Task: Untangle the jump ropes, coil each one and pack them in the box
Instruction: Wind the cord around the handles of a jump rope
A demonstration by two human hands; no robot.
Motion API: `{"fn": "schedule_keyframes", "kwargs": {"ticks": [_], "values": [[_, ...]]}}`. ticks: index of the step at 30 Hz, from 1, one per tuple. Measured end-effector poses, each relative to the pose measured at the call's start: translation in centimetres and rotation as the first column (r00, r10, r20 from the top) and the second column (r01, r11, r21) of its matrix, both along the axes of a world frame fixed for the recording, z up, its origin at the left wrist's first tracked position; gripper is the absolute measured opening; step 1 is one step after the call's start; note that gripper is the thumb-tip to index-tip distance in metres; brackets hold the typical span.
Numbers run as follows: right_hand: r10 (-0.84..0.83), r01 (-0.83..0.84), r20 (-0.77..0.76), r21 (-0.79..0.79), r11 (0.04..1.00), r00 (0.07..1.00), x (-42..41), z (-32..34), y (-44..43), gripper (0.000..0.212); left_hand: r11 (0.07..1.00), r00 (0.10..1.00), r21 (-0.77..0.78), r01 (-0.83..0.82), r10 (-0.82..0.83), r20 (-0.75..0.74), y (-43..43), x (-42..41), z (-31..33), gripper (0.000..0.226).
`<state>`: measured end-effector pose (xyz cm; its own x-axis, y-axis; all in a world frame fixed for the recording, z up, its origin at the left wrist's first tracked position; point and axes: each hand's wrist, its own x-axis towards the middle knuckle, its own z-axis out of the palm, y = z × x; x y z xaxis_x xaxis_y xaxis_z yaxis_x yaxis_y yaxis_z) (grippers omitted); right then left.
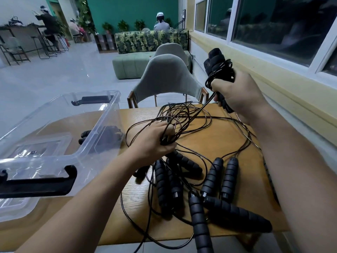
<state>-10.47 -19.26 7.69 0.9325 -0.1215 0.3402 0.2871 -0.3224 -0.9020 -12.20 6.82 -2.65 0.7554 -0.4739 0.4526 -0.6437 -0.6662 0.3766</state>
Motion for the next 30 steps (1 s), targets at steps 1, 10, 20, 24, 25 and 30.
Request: {"fn": "schedule_keyframes", "kwargs": {"ticks": [1, 10, 20, 24, 25, 30], "values": [[-0.003, 0.003, 0.007, -0.003, 1.000, 1.000, 0.0, -0.1, 0.2, 0.032, 1.000, 1.000, 0.017, 0.002, -0.002, -0.028, 0.1, -0.1, 0.2, 0.024], [-0.078, 0.074, 0.049, 0.080, 0.994, 0.996, -0.2, 0.6, -1.4, 0.032, 0.991, 0.975, -0.081, -0.104, 0.086, -0.207, 0.8, -0.7, 0.3, 0.027], [-0.020, 0.012, 0.036, 0.207, 0.978, 0.999, -0.9, 1.1, -0.7, 0.023, 0.946, 0.973, -0.270, -0.182, 0.133, -0.190, 0.1, -0.6, 0.8, 0.020], [0.017, -0.021, 0.021, 0.239, 0.971, 1.000, -1.1, 1.1, -0.7, 0.022, 0.856, 0.963, -0.449, -0.255, 0.183, -0.196, -0.3, -0.7, 0.7, 0.014], [0.024, -0.028, 0.019, 0.241, 0.970, 1.000, -1.1, 1.1, -0.6, 0.021, 0.807, 0.961, -0.535, -0.252, 0.144, -0.235, -0.5, -0.8, 0.8, 0.009], [0.014, -0.018, 0.018, 0.258, 0.966, 1.000, -1.1, 1.1, -0.5, 0.018, 0.625, 0.946, -0.750, -0.216, -0.057, -0.320, -0.9, -1.4, 1.6, 0.008]]}}
